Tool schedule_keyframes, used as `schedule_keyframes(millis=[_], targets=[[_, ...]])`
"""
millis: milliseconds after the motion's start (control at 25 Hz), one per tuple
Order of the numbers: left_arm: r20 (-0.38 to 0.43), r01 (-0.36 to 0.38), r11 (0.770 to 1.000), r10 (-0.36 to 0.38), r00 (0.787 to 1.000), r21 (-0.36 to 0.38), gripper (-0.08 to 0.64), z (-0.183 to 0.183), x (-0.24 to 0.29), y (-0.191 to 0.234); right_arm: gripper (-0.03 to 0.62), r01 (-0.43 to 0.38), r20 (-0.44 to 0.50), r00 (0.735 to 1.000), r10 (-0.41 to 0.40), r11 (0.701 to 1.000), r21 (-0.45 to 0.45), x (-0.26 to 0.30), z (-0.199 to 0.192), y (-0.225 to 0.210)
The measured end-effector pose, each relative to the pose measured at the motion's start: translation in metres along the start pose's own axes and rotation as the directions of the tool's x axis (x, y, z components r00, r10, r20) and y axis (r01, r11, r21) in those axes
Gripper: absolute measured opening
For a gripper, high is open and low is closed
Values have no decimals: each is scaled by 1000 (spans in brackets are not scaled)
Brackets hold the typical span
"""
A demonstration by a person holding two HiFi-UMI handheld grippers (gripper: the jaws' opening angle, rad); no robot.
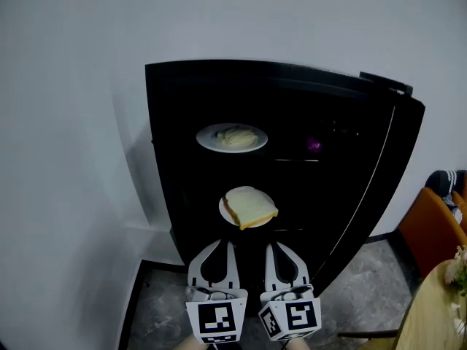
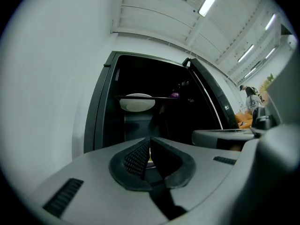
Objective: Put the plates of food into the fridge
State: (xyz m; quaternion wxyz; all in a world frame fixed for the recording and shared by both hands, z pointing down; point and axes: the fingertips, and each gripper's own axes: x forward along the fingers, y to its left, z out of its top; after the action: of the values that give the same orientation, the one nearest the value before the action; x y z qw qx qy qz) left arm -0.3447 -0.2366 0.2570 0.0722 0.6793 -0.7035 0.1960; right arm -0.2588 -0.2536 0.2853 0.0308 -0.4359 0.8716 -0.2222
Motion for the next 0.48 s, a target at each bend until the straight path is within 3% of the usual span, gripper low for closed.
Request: schedule_keyframes(millis=[280,480], targets=[[-36,-25,1000,25,999,7,11,87,31,16,12,24,-56,998,-21,998,59,42,72,8],[-76,-22,999,19,997,-45,11,153,36,35,12,14,-64,998,-9,997,75,61,146,24]])
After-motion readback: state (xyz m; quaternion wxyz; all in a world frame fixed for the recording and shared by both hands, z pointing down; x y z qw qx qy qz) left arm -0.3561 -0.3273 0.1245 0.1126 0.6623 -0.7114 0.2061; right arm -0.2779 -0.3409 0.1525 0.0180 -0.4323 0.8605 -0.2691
